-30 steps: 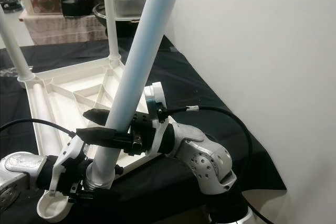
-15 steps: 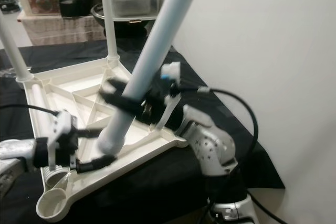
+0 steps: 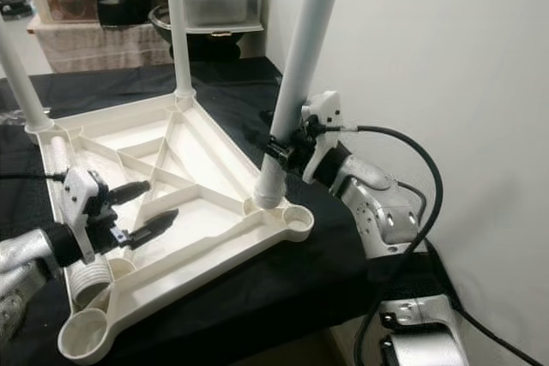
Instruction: Building children table
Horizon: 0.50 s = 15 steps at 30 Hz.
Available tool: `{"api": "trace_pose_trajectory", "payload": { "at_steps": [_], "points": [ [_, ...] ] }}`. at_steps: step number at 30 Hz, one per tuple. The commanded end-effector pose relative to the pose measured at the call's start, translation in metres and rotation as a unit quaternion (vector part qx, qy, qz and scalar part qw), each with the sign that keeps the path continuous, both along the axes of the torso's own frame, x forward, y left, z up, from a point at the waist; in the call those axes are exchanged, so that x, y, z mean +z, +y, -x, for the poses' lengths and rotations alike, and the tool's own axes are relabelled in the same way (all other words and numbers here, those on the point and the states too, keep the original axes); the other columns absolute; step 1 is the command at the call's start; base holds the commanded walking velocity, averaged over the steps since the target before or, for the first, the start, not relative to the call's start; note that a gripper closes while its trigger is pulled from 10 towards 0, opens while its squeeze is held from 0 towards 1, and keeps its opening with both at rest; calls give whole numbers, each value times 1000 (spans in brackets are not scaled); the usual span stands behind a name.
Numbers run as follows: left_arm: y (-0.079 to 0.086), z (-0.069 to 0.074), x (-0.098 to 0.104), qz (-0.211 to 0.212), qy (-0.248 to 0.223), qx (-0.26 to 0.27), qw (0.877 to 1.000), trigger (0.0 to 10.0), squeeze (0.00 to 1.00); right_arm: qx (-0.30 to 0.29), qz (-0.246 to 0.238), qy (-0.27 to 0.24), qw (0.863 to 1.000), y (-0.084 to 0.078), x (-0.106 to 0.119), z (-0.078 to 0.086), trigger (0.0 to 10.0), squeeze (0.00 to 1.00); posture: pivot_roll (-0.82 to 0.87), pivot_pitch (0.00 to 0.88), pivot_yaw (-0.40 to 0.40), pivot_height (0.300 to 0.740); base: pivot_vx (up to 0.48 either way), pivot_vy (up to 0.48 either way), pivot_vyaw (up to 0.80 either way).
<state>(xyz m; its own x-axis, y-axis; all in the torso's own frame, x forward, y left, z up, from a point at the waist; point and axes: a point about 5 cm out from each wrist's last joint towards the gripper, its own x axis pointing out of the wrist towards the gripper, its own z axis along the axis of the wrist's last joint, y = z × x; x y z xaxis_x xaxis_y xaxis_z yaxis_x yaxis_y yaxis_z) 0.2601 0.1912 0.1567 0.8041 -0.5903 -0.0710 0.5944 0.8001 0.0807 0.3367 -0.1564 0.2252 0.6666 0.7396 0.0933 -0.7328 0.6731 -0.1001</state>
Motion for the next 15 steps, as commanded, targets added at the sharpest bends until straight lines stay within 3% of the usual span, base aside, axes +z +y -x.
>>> {"api": "trace_pose_trajectory", "payload": {
  "at_steps": [1, 3, 4, 6, 7, 8, 9, 11, 15],
  "points": [
    [-1, 1, -6, -5, 7, 7, 1000, 10000, 0, -3, 11, -4, 1000, -3, -3, 0, 0, 0, -2, 0, -87, 740, 0, 0, 0],
    [-6, 6, -17, -5, 22, 24, 999, 10000, 0, -30, 93, -18, 995, -9, -19, -2, 0, 0, 3, 0, -90, 740, 0, 0, 0],
    [-6, 6, -17, -5, 22, 24, 999, 10000, 0, -30, 93, -18, 995, -9, -19, -2, 0, 0, 3, 0, -90, 740, 0, 0, 0],
    [-7, 5, -19, -5, 24, 32, 999, 10000, 0, -60, 186, -44, 980, -11, -35, -6, 0, 0, 5, 0, -85, 740, 0, 0, 0],
    [-7, 5, -19, -5, 24, 32, 999, 10000, 0, -60, 186, -44, 980, -11, -35, -6, 0, 0, 5, 0, -85, 740, 0, 0, 0],
    [-8, 5, -19, -5, 24, 33, 999, 10000, 0, -87, 239, -65, 965, -14, -40, -11, 0, 0, 5, 0, -82, 740, 0, 0, 0],
    [-8, 5, -19, -5, 24, 33, 999, 10000, 0, -87, 239, -65, 965, -14, -40, -11, 0, 0, 5, 0, -82, 740, 0, 0, 0],
    [-10, 4, -18, -2, 20, 34, 999, 10000, 0, -123, 311, -106, 936, -17, -50, -16, 0, 0, 12, 0, -85, 740, 0, 0, 0],
    [-13, 4, -19, -2, 18, 35, 999, 10000, 0, -119, 327, -109, 931, -15, -59, -15, 0, 0, 12, 0, -85, 740, 0, 0, 0]
  ]
}}
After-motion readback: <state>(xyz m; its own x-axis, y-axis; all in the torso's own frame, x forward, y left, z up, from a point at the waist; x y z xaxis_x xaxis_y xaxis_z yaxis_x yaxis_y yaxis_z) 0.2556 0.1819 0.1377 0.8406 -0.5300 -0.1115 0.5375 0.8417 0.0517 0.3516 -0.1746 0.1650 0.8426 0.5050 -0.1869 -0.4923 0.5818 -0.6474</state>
